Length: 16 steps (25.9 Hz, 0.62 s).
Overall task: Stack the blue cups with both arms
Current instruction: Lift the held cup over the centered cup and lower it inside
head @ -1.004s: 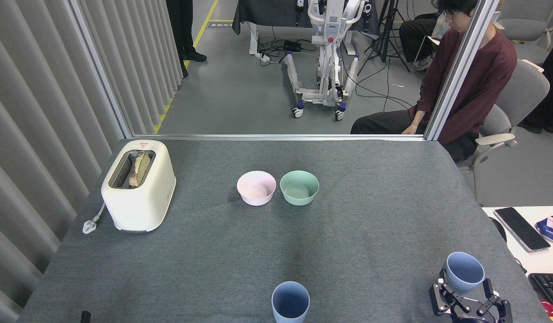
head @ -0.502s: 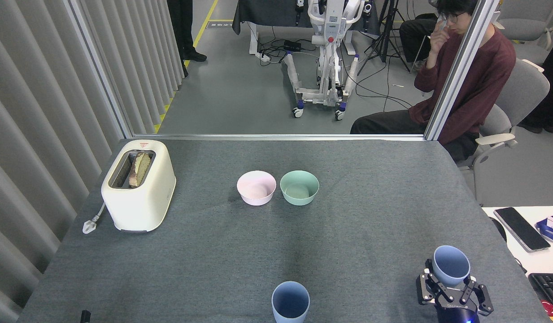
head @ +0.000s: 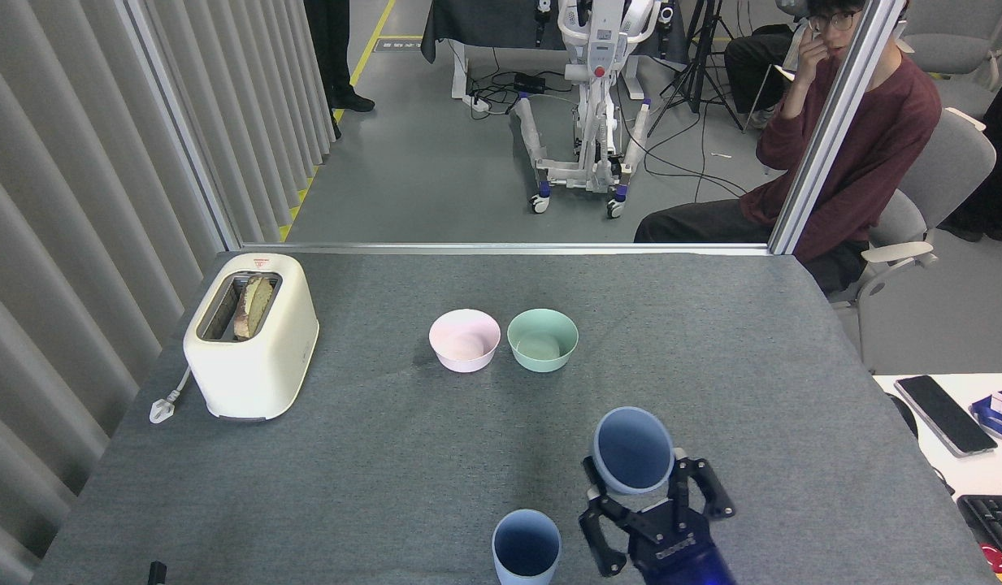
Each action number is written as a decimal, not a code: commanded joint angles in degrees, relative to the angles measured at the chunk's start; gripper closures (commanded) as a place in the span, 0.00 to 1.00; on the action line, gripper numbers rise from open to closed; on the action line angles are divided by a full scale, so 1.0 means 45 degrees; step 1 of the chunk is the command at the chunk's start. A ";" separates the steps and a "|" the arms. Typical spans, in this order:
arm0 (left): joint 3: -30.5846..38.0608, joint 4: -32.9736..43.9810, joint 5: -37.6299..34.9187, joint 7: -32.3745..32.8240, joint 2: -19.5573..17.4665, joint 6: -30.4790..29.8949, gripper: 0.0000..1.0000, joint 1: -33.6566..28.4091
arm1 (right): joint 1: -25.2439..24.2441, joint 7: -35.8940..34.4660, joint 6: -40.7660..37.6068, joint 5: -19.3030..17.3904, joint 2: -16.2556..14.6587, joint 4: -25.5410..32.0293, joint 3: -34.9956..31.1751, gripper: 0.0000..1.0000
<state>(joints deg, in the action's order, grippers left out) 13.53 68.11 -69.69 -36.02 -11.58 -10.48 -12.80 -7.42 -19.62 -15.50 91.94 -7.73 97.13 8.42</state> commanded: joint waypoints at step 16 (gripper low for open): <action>0.0392 0.0002 0.0056 -0.0022 -0.0141 -0.0016 0.00 0.0072 | -0.1281 0.1841 -0.1010 0.0839 0.1582 0.0350 0.1137 0.46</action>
<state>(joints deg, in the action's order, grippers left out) 15.22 68.28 -69.45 -36.16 -12.19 -10.55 -12.51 -12.98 -11.60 -19.92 95.53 -1.03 98.74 12.61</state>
